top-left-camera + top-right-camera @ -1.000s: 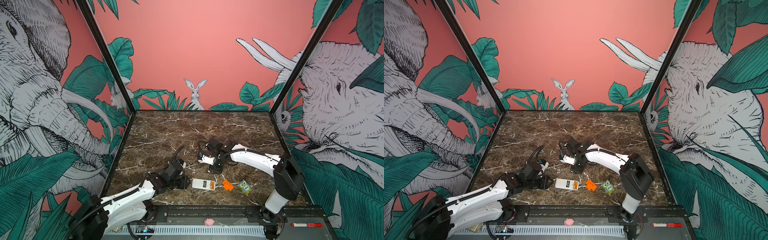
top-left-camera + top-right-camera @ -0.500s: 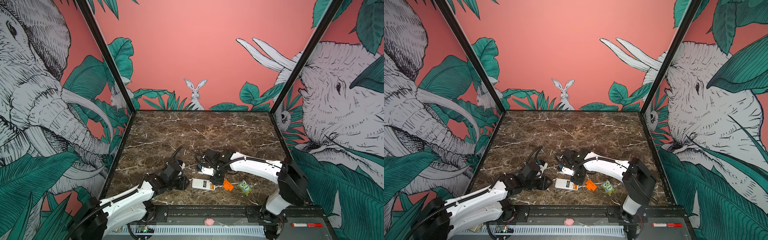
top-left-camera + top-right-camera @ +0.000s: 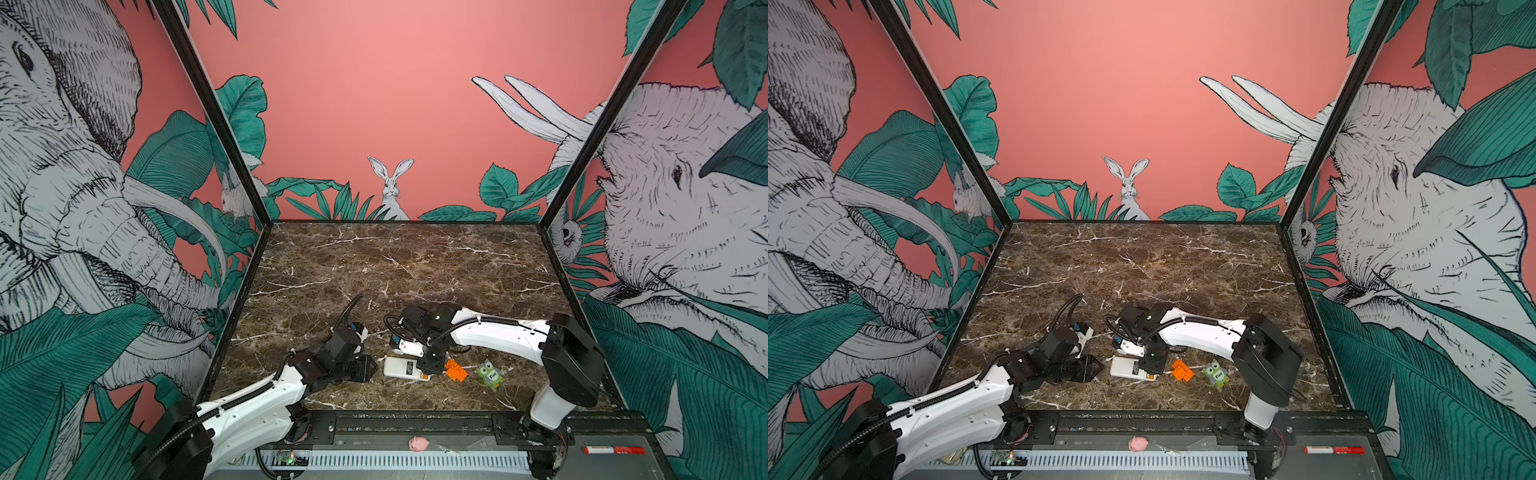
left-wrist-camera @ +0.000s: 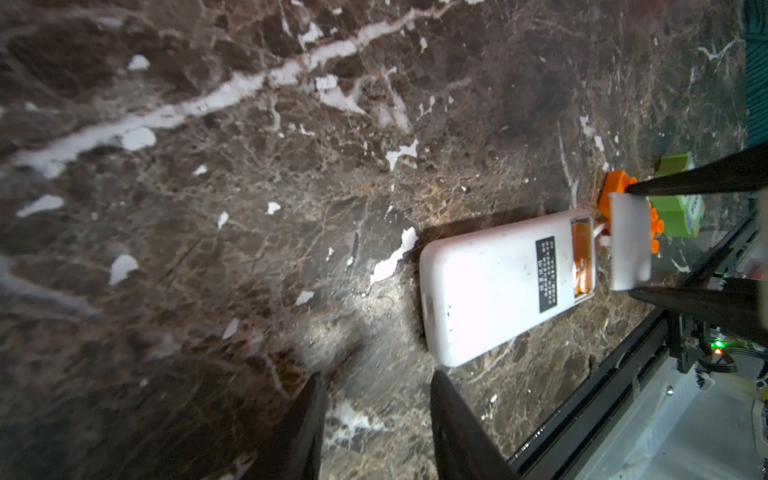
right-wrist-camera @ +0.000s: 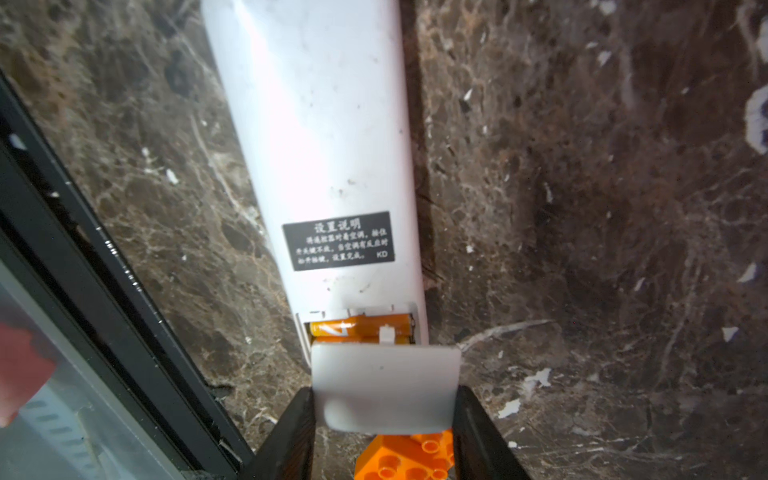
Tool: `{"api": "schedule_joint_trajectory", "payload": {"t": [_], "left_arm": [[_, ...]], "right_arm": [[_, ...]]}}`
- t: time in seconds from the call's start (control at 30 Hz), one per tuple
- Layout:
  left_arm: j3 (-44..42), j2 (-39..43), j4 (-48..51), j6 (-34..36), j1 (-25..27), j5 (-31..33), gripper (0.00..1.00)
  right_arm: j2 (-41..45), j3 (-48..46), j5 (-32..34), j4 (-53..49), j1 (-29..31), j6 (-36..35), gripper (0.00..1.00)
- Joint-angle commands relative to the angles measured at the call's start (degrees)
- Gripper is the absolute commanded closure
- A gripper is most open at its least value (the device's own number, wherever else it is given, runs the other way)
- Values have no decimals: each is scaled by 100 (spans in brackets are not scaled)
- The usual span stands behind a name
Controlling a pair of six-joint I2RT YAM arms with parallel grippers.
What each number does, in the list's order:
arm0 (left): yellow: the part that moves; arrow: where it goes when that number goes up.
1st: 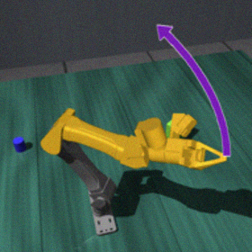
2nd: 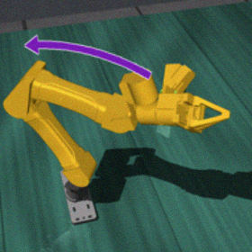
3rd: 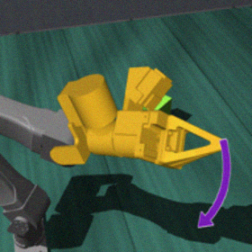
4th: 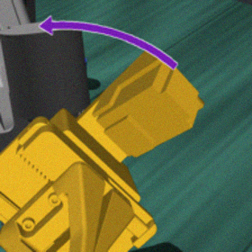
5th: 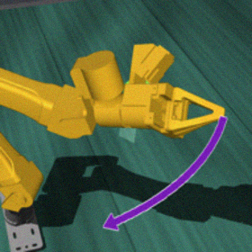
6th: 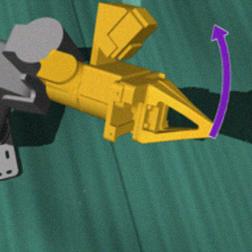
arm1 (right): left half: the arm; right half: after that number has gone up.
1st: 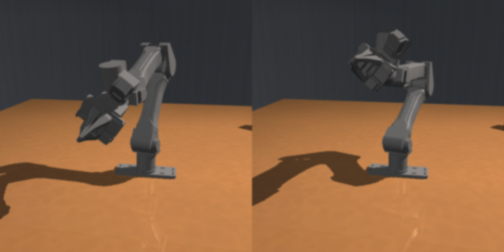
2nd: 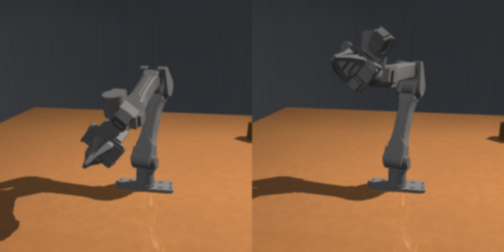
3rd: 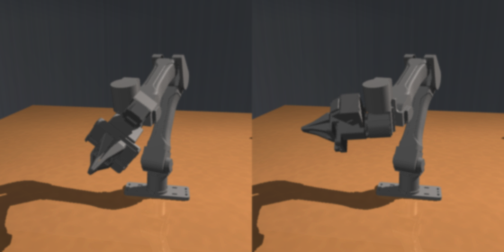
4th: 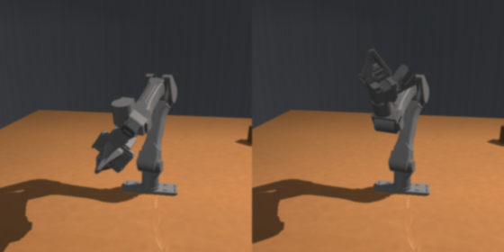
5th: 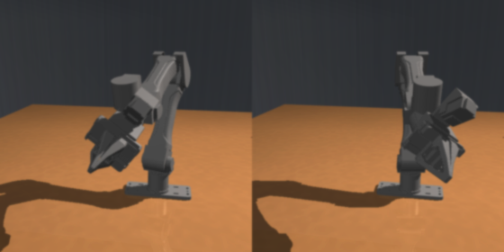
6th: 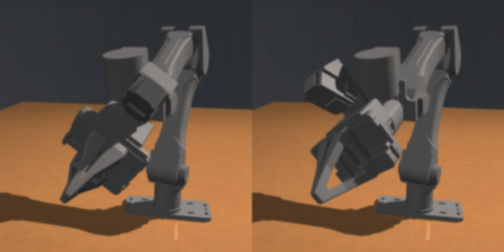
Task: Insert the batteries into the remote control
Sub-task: 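Carry the white cover with the right gripper toward the remote's compartment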
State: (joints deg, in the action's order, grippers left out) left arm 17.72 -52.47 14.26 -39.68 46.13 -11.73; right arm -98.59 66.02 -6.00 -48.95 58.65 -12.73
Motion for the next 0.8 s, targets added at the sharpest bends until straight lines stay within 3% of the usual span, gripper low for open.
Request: {"api": "schedule_joint_trajectory", "payload": {"t": [0.0,0.5,0.77], "left_arm": [[-67,150,103,-57,-28,-15,57],[-69,225,155,-81,-50,-5,57],[-51,169,129,-60,-51,-27,56]], "right_arm": [[-263,258,61,78,-130,174,73],[-1055,779,-44,224,-662,-54,71],[-660,676,7,158,-662,53,52]]}}
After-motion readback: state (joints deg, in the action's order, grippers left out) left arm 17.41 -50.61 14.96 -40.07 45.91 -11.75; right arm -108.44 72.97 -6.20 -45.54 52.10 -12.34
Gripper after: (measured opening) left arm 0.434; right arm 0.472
